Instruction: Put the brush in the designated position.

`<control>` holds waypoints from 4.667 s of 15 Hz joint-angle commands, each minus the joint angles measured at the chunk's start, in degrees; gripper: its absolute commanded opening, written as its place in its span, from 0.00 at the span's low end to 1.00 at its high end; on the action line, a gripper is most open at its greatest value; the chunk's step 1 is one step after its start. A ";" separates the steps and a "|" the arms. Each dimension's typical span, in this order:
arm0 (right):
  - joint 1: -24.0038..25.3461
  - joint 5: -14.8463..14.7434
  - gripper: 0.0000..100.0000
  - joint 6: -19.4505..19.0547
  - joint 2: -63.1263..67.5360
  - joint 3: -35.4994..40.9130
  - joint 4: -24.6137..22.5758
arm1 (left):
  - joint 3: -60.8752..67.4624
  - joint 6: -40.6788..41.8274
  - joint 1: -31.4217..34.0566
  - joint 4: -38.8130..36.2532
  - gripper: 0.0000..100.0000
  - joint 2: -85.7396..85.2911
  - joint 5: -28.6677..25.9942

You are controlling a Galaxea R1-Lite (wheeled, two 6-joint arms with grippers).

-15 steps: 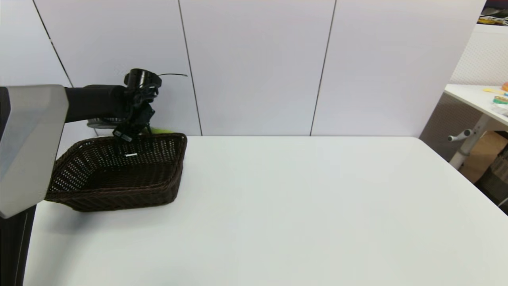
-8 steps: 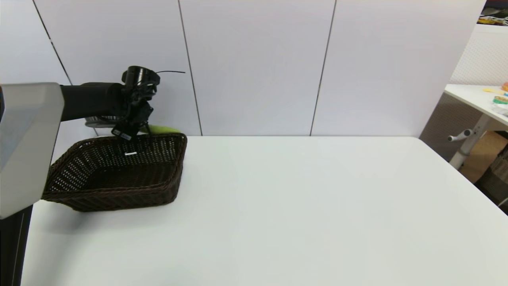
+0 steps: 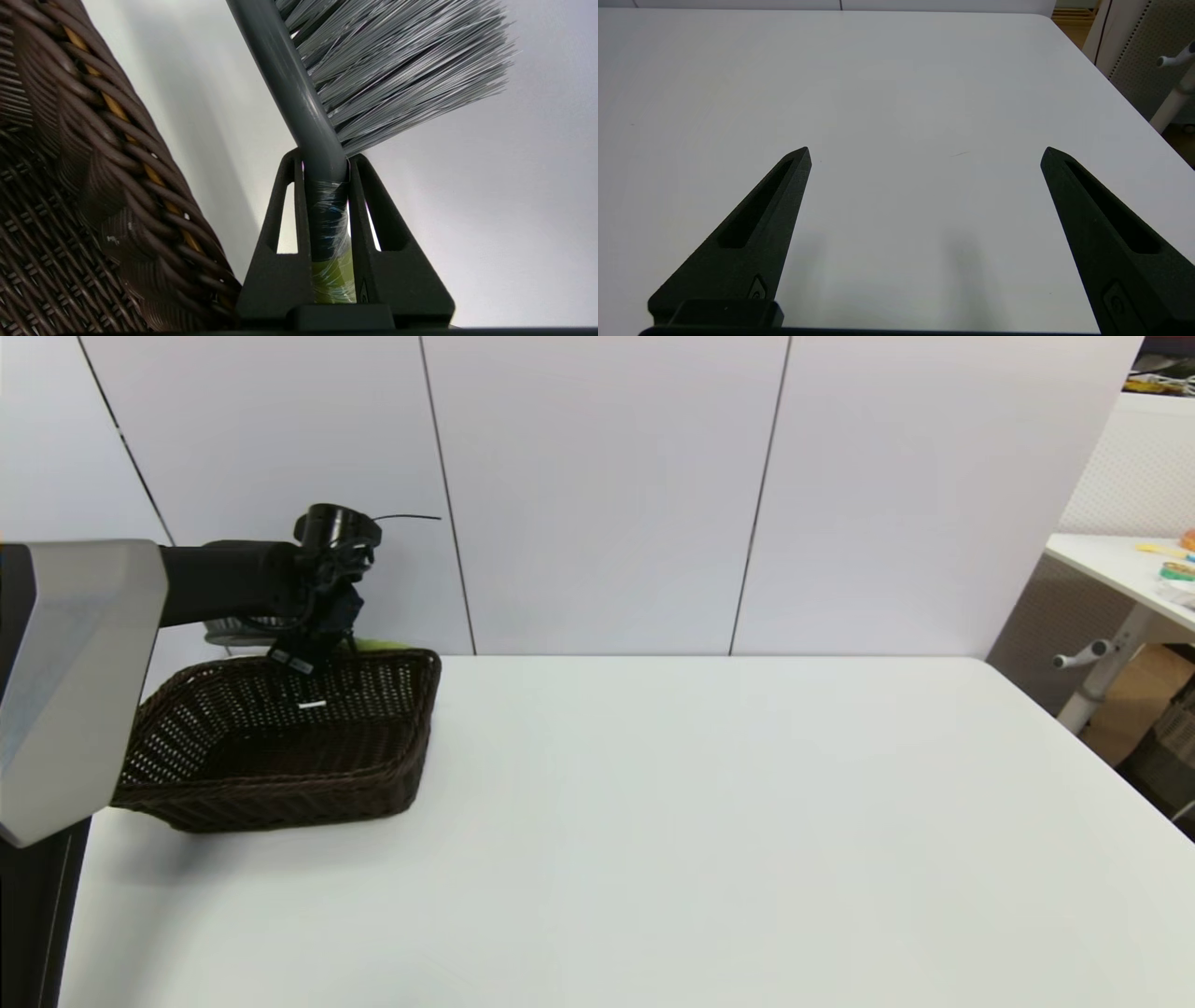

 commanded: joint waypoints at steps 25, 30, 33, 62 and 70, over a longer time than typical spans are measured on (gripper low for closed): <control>0.00 0.04 1.00 -0.07 0.05 0.09 0.00 | -0.07 -1.84 -0.01 0.07 1.00 0.69 0.33; 0.00 0.04 1.00 -0.07 0.05 0.09 0.00 | -0.07 -1.75 -0.10 0.34 1.00 -0.01 0.06; 0.00 0.04 1.00 -0.07 0.05 0.09 0.00 | 0.01 0.00 -0.10 0.25 1.00 -1.85 -0.11; 0.00 0.04 1.00 -0.07 0.05 0.09 0.00 | 32.62 70.67 -1.68 -0.28 1.00 -66.54 -34.74; 0.00 0.04 1.00 -0.07 0.05 0.09 0.00 | 65.93 73.04 -1.86 -6.61 1.00 -98.36 -35.80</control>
